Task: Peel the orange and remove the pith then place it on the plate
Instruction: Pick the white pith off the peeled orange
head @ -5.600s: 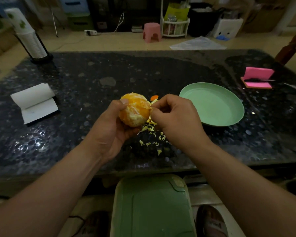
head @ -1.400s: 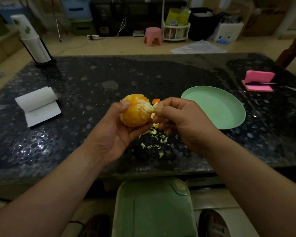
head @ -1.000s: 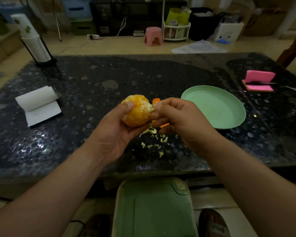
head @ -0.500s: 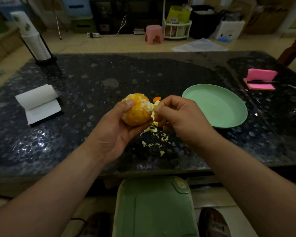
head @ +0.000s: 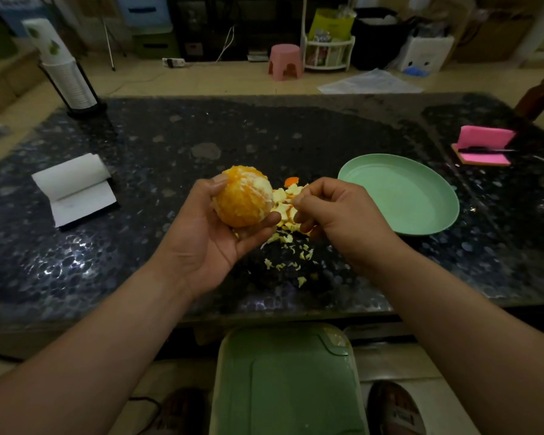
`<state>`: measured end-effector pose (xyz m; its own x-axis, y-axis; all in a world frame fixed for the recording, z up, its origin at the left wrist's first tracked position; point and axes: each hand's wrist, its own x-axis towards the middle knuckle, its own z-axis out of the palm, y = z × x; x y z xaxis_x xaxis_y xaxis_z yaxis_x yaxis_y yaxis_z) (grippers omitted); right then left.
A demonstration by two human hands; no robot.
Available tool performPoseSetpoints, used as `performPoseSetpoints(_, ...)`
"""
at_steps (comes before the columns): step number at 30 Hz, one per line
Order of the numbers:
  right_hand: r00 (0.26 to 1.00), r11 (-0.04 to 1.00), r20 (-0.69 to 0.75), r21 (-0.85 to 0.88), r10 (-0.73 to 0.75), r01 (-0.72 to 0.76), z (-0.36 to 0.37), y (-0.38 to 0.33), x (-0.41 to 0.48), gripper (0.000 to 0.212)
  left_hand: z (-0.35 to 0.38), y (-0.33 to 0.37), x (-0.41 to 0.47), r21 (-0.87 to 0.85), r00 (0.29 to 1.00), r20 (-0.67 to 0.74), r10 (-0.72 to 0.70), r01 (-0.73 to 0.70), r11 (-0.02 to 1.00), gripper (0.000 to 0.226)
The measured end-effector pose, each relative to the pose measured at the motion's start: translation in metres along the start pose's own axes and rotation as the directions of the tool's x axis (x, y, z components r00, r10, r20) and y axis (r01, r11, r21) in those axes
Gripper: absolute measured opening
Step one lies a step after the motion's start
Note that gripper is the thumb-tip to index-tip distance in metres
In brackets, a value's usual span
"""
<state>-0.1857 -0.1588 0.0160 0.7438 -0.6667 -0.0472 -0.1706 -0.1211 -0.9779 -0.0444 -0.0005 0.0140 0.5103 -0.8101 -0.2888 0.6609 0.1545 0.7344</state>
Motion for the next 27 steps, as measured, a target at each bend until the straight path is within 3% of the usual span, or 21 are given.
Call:
performPoseSetpoints(7, 1.000, 0.998, -0.025, -0.060, -0.008, 0.006, -0.007, 0.005, 0.005, 0.014, -0.002, 0.005, -0.001, -0.118, 0.997, -0.068, -0.033, 0.025, 0.993, 0.065)
performPoseSetpoints(9, 0.999, 0.960, -0.012, -0.279, -0.042, 0.037, -0.008, 0.011, 0.008, 0.014, -0.003, 0.003, 0.001, -0.119, 0.995, -0.094, -0.022, 0.011, 0.993, 0.062)
performPoseSetpoints(11, 0.997, 0.833, 0.045, -0.548, -0.063, 0.077, -0.007, 0.020, 0.012, 0.016, -0.002, 0.000, 0.003, -0.097, 0.994, -0.110, -0.007, -0.003, 0.995, 0.057)
performPoseSetpoints(14, 0.996, 0.696, 0.054, -0.712, -0.071, 0.089, -0.002, 0.024, 0.011, 0.014, 0.000, -0.003, 0.004, -0.051, 0.993, -0.114, -0.009, 0.003, 0.999, 0.054)
performPoseSetpoints(18, 0.985, 0.607, 0.002, -0.788, -0.172, 0.107, 0.003, 0.018, 0.008, 0.029, 0.002, -0.007, 0.004, 0.025, 0.995, -0.097, -0.016, 0.018, 1.000, 0.059)
performPoseSetpoints(21, 0.977, 0.552, 0.069, -0.816, -0.200, 0.170, 0.005, 0.016, 0.008, 0.007, 0.006, -0.010, 0.004, 0.088, 0.996, -0.092, 0.002, 0.006, 0.996, 0.051)
performPoseSetpoints(25, 0.978, 0.600, 0.052, -0.783, -0.201, 0.165, 0.006, 0.014, 0.005, 0.014, 0.010, -0.013, 0.003, 0.125, 0.995, -0.102, 0.024, -0.011, 0.992, 0.034)
performPoseSetpoints(27, 0.980, 0.667, 0.039, -0.727, -0.194, 0.161, 0.005, 0.012, 0.003, 0.006, 0.009, -0.013, 0.004, 0.149, 0.993, -0.107, 0.047, -0.031, 0.988, 0.034)
